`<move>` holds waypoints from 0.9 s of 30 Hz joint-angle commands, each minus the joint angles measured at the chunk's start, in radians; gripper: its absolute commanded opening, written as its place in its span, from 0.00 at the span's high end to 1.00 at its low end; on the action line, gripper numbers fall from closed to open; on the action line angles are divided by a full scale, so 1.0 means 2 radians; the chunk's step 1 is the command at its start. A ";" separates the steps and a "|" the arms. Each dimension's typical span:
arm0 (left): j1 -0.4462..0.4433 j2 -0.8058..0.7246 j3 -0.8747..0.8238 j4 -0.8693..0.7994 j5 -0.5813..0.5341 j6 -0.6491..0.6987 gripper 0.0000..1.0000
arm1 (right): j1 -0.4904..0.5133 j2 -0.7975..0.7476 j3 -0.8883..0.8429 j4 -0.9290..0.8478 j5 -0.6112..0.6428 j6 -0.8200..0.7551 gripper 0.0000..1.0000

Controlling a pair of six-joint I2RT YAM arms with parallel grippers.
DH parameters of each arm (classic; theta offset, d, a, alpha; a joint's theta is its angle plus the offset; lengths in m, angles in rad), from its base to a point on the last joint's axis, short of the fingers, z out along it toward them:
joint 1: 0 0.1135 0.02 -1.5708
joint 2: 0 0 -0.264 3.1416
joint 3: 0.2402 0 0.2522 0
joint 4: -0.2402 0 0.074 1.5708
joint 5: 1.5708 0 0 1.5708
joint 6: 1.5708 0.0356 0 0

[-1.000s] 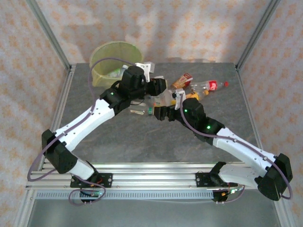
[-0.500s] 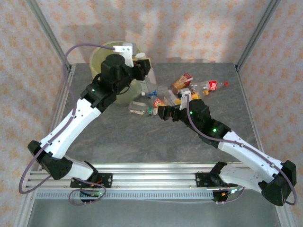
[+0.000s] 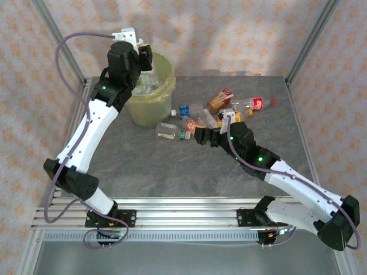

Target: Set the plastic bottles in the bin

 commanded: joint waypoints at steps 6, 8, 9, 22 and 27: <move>0.048 0.068 0.033 -0.027 -0.030 0.026 0.68 | 0.002 0.035 0.026 -0.045 0.038 0.016 0.01; 0.056 0.085 0.037 -0.031 -0.035 0.029 0.66 | 0.002 0.052 0.039 -0.061 0.044 0.017 0.01; 0.059 0.092 0.038 -0.035 -0.033 0.028 0.65 | 0.002 0.059 0.044 -0.067 0.046 0.018 0.01; 0.070 0.164 0.075 -0.092 -0.049 0.037 0.59 | 0.002 0.191 0.117 -0.126 0.036 0.015 0.01; 0.070 0.163 0.074 -0.091 -0.100 0.053 0.55 | 0.002 0.212 0.126 -0.125 0.023 0.015 0.01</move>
